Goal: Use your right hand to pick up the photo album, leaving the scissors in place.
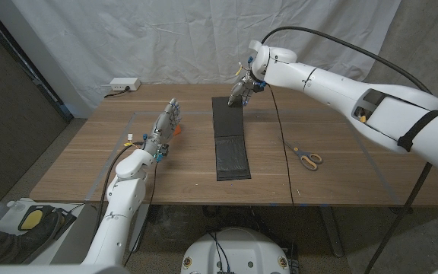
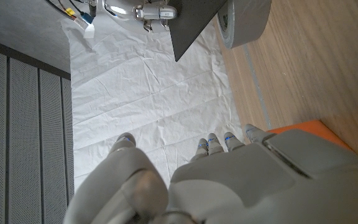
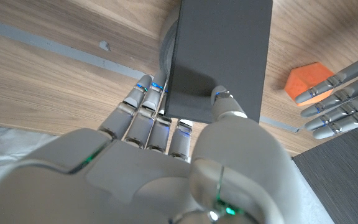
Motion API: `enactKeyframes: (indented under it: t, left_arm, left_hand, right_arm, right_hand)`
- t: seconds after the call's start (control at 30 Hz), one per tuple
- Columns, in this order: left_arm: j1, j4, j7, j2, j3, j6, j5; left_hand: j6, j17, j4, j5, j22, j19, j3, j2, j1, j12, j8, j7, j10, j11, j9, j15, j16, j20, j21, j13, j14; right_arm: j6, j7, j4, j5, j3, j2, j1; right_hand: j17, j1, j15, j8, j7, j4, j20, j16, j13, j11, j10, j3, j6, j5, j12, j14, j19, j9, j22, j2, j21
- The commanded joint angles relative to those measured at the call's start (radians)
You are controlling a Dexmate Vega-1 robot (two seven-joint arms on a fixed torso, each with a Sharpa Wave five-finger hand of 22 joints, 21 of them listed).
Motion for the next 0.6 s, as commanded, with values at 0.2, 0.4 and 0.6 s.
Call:
enactKeyframes:
  t: [0.2,0.4,0.6]
  left_arm:
    - [0.026,-0.034,0.013,-0.007,-0.002,0.002,-0.005]
    - [0.029,-0.038,0.013,-0.006,-0.002,0.006,-0.004]
    - [0.031,-0.052,0.016,-0.006,-0.002,0.013,-0.002]
  left_hand:
    - [-0.011,0.004,-0.001,-0.003,0.005,-0.066,-0.006,0.001,0.008,0.004,0.0,0.003,-0.004,0.0,0.005,0.002,-0.002,-0.071,0.0,0.002,-0.007]
    - [-0.01,0.004,-0.001,-0.003,0.005,-0.067,-0.007,0.001,0.009,0.004,0.001,0.003,-0.002,-0.002,0.005,0.0,-0.002,-0.069,0.0,0.002,-0.007]
    - [-0.01,0.004,0.0,-0.003,0.005,-0.067,-0.008,0.002,0.01,0.004,0.001,0.003,-0.003,0.001,0.005,0.001,-0.002,-0.069,0.0,0.002,-0.007]
  right_arm:
    - [-0.021,0.001,-0.081,-0.023,-0.022,-0.032,-0.006]
    - [-0.03,-0.002,-0.083,-0.031,-0.028,-0.028,-0.008]
    - [-0.039,-0.011,-0.099,-0.037,-0.029,-0.033,-0.012]
  right_hand:
    - [0.03,0.041,-0.129,0.021,-0.015,-0.014,-0.062,0.044,0.013,-0.058,0.069,0.005,0.06,-0.007,0.028,0.064,0.027,0.014,0.008,0.02,0.011]
    - [0.051,0.058,-0.142,0.026,-0.023,-0.016,-0.072,0.07,0.018,-0.087,0.103,0.002,0.076,-0.009,0.042,0.093,0.038,0.019,0.011,0.03,0.015]
    - [0.072,0.082,-0.152,0.039,-0.039,-0.021,-0.079,0.098,0.024,-0.104,0.144,0.0,0.112,-0.01,0.061,0.129,0.052,0.024,0.015,0.038,0.023]
